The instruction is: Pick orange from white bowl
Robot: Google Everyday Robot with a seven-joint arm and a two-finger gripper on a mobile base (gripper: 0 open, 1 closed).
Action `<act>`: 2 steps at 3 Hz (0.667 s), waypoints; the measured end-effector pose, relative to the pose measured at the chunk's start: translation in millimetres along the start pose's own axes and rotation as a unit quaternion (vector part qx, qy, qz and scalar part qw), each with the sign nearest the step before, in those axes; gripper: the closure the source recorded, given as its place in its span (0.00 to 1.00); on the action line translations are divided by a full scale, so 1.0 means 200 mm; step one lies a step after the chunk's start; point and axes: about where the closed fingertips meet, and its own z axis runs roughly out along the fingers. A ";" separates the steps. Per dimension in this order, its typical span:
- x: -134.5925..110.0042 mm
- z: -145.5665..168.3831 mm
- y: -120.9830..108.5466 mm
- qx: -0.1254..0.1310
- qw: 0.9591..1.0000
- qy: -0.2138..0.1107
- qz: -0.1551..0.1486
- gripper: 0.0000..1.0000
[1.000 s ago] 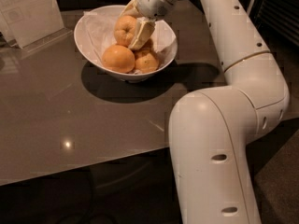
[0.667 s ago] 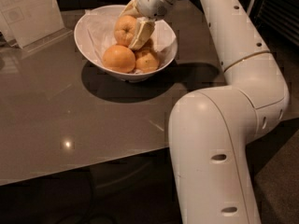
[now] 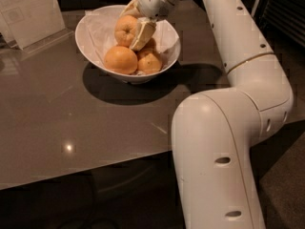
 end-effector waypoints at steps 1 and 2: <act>0.00 0.00 0.00 0.000 1.000 0.000 0.000 1.00; -0.06 -0.10 0.02 0.024 1.000 -0.005 0.001 1.00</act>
Offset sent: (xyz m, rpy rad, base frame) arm -0.1511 -0.0432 0.0603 0.1625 -0.1344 -0.1282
